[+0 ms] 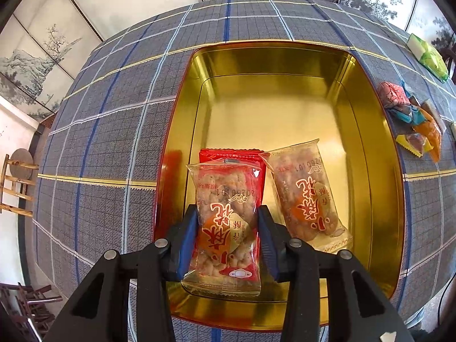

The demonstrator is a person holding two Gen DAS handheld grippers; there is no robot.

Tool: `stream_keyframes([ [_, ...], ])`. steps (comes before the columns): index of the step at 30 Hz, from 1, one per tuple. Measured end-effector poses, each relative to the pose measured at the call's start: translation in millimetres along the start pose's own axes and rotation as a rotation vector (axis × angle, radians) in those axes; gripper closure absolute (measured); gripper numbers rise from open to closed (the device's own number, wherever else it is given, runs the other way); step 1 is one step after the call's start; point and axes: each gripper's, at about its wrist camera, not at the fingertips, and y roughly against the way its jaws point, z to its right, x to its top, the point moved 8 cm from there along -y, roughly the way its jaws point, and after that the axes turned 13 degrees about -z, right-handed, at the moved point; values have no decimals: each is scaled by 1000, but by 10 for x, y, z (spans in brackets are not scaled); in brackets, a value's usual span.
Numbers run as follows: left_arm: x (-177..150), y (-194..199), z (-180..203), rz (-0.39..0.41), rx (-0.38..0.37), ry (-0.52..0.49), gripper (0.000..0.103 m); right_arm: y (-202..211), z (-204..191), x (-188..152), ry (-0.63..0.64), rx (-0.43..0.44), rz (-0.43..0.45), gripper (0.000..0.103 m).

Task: Organize snacks
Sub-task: 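Lower the snack bag into the tin and open the left tool, then carry the soda cracker pack toward the gold tin with the right tool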

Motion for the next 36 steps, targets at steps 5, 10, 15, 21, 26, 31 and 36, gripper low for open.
stream_keyframes([
  [5,-19,0,-2,-1,-11,-1,59,7,-40,-3,-18,-12,-17,48],
  [10,-59,17,8,7,-17,-13,48,22,-90,-2,-42,-36,-33,51],
  [15,-103,82,38,31,-31,-25,40,28,-96,-21,-72,-42,-38,52],
  [21,-159,165,79,77,-28,-42,30,90,-100,-89,-119,-33,-28,52],
  [26,-199,187,103,92,-59,-42,28,205,-164,-106,-140,-14,-15,52],
  [31,-237,238,102,119,-57,-45,25,399,-351,-100,-124,16,16,52],
  [36,-280,323,91,136,-91,-45,25,563,-693,-108,-87,70,38,52],
])
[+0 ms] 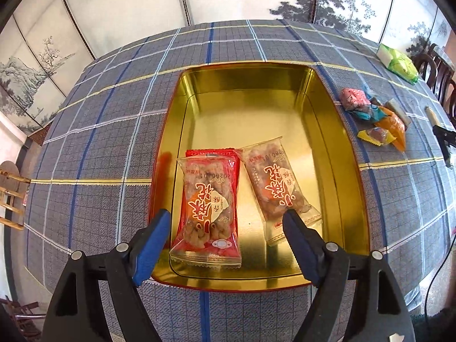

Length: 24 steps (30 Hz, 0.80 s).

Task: Organize snacks
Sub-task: 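Carry the soda cracker pack toward the gold tin with the right tool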

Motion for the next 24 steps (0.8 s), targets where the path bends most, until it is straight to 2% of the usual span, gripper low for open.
stream_keyframes([
  [9,7,243,-255,66,-22,84,24,168,-1070,-84,132,147,3,52],
  [19,-178,227,-767,49,-37,238,24,240,-2308,-310,278,293,-38,52],
  [24,-290,232,-980,46,-25,286,24,209,-2791,-467,345,323,-67,52],
])
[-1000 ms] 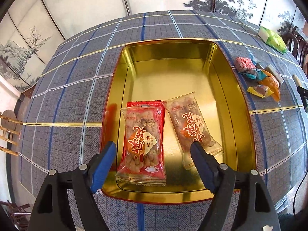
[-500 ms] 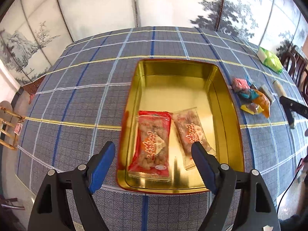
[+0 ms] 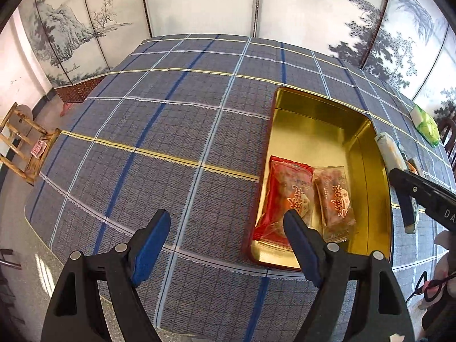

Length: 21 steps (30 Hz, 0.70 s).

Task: Organize snacks
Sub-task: 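Carry the soda cracker pack toward the gold tin with the right tool, then lower the blue soda cracker pack into the tin and open the right tool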

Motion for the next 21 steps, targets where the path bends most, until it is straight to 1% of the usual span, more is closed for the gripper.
stream_keyframes([
  [6,-75,-28,-272,-14,37,62,24,-232,-369,-19,65,8,-43,52],
  [13,-172,-94,-445,-42,49,98,24,-423,-538,-31,81,5,-85,53],
  [14,-182,-97,-457,-43,48,100,24,-445,-556,-35,84,-4,-87,54],
  [15,-192,-99,-467,-44,48,102,24,-468,-566,-41,87,-4,-93,62],
  [16,-201,-99,-475,-44,48,106,24,-491,-572,-46,84,-2,-100,65],
  [21,-219,-104,-498,-47,37,113,24,-520,-600,-46,105,-32,-96,66],
])
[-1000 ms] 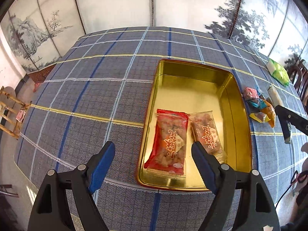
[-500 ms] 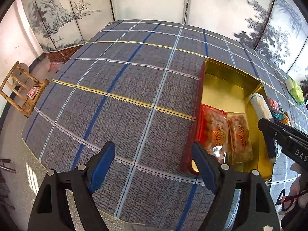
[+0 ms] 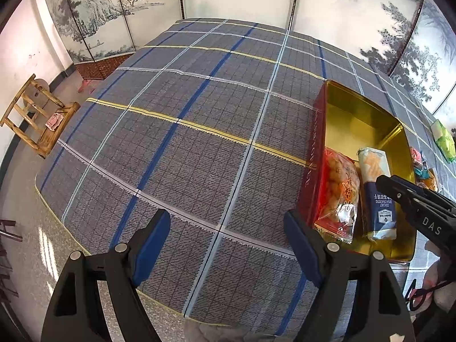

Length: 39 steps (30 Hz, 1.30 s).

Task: Organize snacks
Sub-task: 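Lower the blue soda cracker pack into the tin and open the right tool, then grasp the grey brick with the red tag with the right tool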

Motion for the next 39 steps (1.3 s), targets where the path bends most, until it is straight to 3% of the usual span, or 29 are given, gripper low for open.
stream_keyframes([
  [20,-44,25,75,-4,-3,-1,24,17,-68,-41,53,41,10,64],
  [26,-79,70,101,-3,0,2,24,60,-82,-45,65,49,22,53],
  [30,-83,101,136,2,2,2,24,175,-42,-48,71,55,46,52],
  [35,-70,161,250,13,1,-19,24,499,270,-35,65,46,109,51],
  [39,-30,203,414,23,-15,-45,24,762,879,-34,21,-52,160,51],
])
